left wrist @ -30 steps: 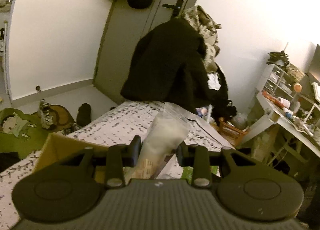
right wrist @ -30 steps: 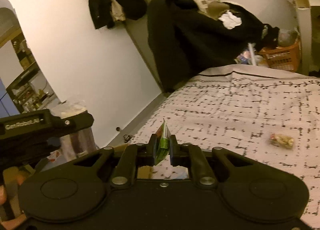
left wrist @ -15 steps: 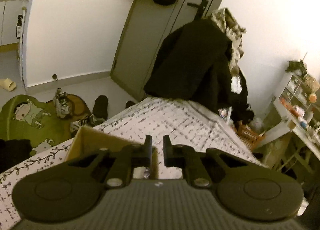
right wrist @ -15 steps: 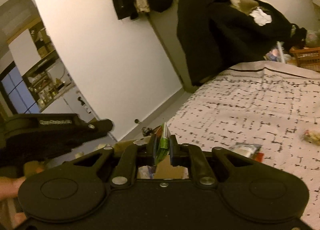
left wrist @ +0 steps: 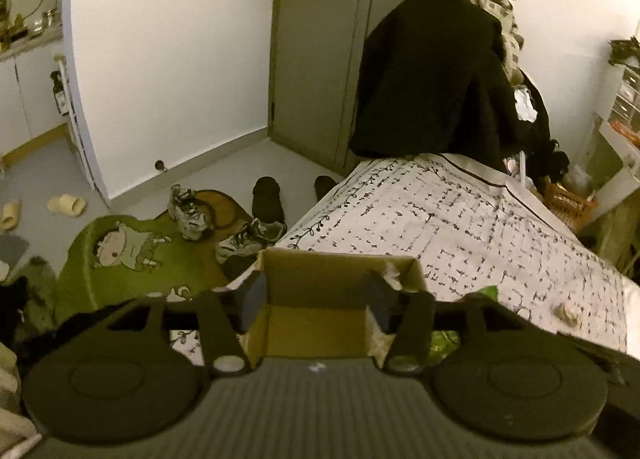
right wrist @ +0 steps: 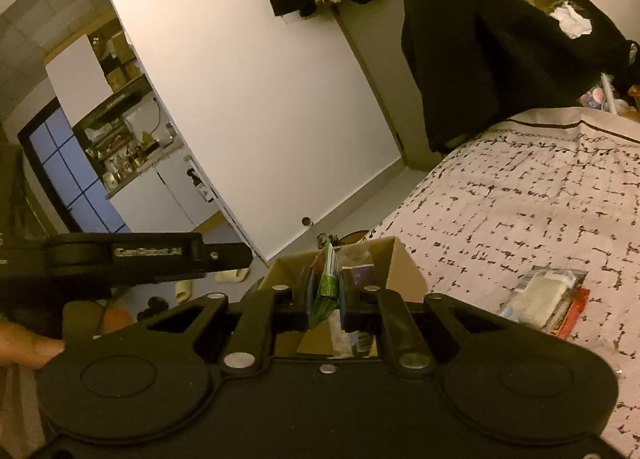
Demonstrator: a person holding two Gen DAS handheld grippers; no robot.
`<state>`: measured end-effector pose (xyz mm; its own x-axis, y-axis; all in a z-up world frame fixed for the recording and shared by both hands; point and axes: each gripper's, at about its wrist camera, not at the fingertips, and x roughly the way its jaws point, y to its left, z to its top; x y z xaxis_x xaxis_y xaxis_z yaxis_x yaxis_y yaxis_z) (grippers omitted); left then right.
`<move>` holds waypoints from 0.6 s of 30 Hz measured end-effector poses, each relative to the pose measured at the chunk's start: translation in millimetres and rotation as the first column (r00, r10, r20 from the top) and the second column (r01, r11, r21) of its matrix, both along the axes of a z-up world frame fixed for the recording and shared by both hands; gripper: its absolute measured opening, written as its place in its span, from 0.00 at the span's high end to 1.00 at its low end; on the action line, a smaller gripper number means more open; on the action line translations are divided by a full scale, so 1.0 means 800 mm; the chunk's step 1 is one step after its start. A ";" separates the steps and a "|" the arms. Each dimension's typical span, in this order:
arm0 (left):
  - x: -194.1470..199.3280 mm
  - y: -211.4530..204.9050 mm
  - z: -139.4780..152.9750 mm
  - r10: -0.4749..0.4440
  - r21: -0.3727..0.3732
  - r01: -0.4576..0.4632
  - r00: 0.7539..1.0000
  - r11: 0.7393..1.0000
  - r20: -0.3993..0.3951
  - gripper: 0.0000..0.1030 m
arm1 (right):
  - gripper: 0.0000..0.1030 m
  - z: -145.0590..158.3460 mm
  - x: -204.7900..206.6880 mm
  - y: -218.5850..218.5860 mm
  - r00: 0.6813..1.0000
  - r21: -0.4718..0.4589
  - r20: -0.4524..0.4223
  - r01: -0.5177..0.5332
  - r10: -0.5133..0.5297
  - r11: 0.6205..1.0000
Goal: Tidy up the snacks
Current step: 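Carry both packets into the cardboard box and open both tools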
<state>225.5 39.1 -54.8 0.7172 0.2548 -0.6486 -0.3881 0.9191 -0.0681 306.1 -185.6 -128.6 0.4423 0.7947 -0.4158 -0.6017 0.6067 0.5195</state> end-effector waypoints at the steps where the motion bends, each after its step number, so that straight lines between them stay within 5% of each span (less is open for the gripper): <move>1: -0.002 0.003 0.000 -0.007 -0.011 0.007 1.000 1.000 -0.002 0.41 | 0.88 -0.001 -0.001 0.001 1.000 0.001 0.000 -0.006 0.006 1.000; 7: -0.009 0.012 -0.005 0.018 -0.014 -0.018 0.999 1.000 -0.050 0.39 | 0.88 -0.001 0.001 0.009 1.000 0.027 -0.019 -0.024 0.024 0.999; 10: -0.017 0.015 -0.003 0.036 -0.009 -0.037 0.998 0.999 -0.048 0.27 | 0.86 0.000 0.000 0.013 0.998 0.063 0.010 -0.058 0.057 0.996; 12: -0.025 0.018 -0.001 0.060 -0.021 -0.061 0.998 0.998 -0.034 0.16 | 0.79 -0.004 0.003 0.017 0.996 0.071 -0.009 -0.088 0.089 0.994; 14: -0.032 0.017 0.000 0.079 -0.026 -0.079 0.997 0.997 -0.012 0.07 | 0.49 -0.006 0.004 0.014 0.997 0.043 -0.027 -0.071 0.072 0.997; 16: -0.036 0.014 0.002 0.083 -0.017 -0.083 0.997 0.996 0.003 0.00 | 0.37 -0.002 0.003 0.003 0.999 0.055 -0.032 -0.039 0.040 0.998; 18: -0.038 0.010 0.005 0.104 -0.012 -0.104 0.994 0.995 0.026 0.00 | 0.36 0.006 0.005 -0.006 0.999 0.057 -0.032 -0.015 0.017 0.998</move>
